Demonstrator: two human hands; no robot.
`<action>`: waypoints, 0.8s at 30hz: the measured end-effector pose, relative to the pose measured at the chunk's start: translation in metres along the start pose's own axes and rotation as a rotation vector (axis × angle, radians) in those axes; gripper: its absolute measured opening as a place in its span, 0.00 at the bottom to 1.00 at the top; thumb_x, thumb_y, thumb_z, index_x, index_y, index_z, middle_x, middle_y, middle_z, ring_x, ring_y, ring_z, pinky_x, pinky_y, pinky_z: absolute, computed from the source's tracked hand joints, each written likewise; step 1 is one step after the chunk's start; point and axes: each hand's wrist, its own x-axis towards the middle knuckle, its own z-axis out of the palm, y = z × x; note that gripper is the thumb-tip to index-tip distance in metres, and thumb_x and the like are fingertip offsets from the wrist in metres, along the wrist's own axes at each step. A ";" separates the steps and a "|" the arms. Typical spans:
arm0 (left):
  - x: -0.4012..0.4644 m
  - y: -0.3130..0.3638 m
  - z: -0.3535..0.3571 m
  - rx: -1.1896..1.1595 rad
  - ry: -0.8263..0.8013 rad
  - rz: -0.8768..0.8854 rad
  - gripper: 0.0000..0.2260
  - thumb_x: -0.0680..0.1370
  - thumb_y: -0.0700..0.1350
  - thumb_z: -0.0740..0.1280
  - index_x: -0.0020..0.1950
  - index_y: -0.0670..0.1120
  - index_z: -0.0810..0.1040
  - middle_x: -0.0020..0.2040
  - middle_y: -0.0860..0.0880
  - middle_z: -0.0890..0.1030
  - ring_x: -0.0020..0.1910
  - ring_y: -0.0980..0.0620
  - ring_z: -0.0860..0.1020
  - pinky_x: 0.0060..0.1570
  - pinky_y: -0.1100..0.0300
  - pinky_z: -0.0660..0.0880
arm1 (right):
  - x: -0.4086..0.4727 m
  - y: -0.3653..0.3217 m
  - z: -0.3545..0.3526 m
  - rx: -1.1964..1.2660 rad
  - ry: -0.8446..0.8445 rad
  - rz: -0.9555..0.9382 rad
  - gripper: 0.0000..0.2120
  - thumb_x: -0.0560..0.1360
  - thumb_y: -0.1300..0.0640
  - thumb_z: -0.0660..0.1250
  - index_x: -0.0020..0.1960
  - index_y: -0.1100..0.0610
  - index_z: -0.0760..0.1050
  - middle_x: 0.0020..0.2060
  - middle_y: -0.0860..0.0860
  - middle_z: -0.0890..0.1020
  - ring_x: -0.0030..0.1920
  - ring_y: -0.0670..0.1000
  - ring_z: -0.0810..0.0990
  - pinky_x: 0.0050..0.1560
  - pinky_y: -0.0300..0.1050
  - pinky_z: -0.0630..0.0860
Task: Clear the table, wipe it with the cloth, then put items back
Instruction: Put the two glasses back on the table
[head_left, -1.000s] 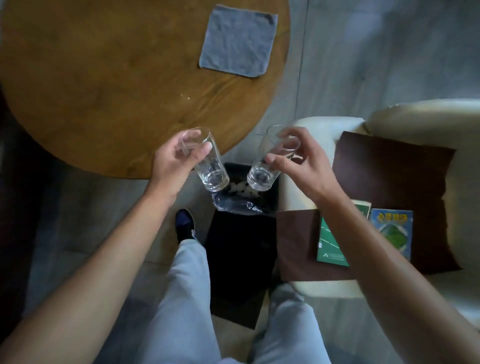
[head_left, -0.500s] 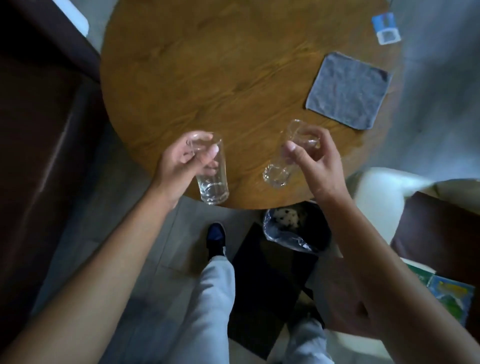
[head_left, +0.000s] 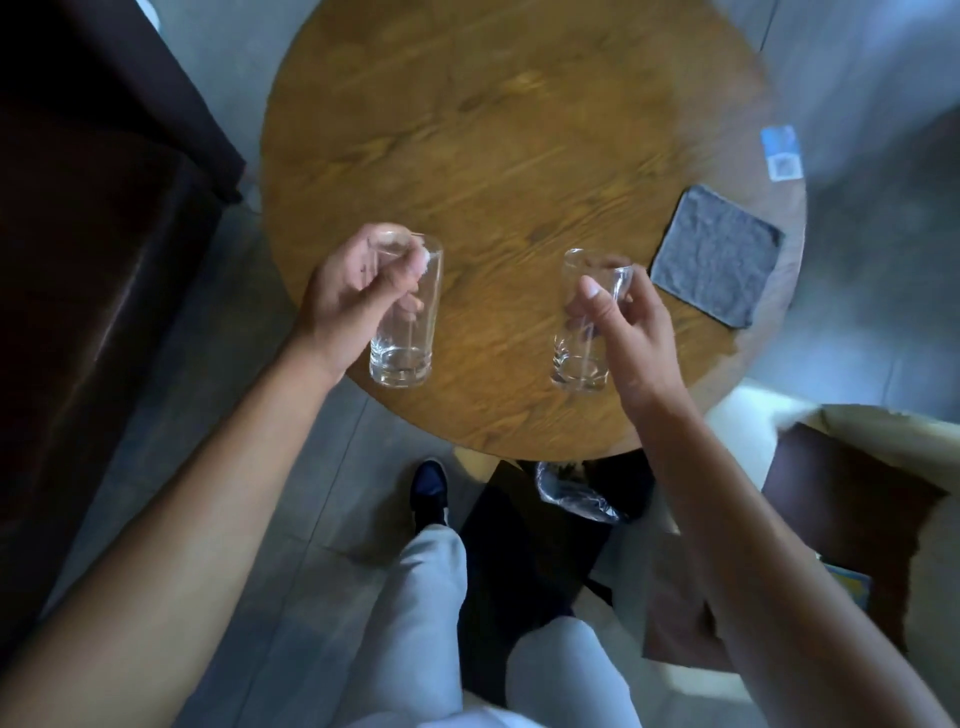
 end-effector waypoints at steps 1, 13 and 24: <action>0.004 0.004 -0.003 0.007 -0.003 0.017 0.28 0.69 0.69 0.74 0.57 0.49 0.79 0.49 0.53 0.82 0.41 0.54 0.82 0.43 0.58 0.80 | 0.004 -0.004 0.003 0.006 0.002 -0.010 0.16 0.75 0.40 0.73 0.56 0.47 0.79 0.44 0.55 0.81 0.45 0.54 0.79 0.49 0.50 0.77; 0.065 0.028 0.018 0.098 -0.021 0.034 0.24 0.71 0.60 0.78 0.63 0.52 0.80 0.54 0.39 0.83 0.53 0.42 0.84 0.52 0.48 0.82 | 0.059 -0.036 0.007 0.137 0.028 -0.044 0.15 0.77 0.47 0.73 0.58 0.54 0.78 0.42 0.53 0.80 0.44 0.51 0.79 0.47 0.45 0.78; 0.174 0.053 0.061 0.332 -0.014 0.156 0.30 0.70 0.56 0.79 0.69 0.48 0.77 0.60 0.48 0.83 0.59 0.53 0.83 0.59 0.61 0.78 | 0.132 -0.037 -0.026 0.169 0.017 -0.054 0.28 0.74 0.57 0.77 0.71 0.55 0.73 0.56 0.54 0.86 0.57 0.47 0.85 0.58 0.44 0.81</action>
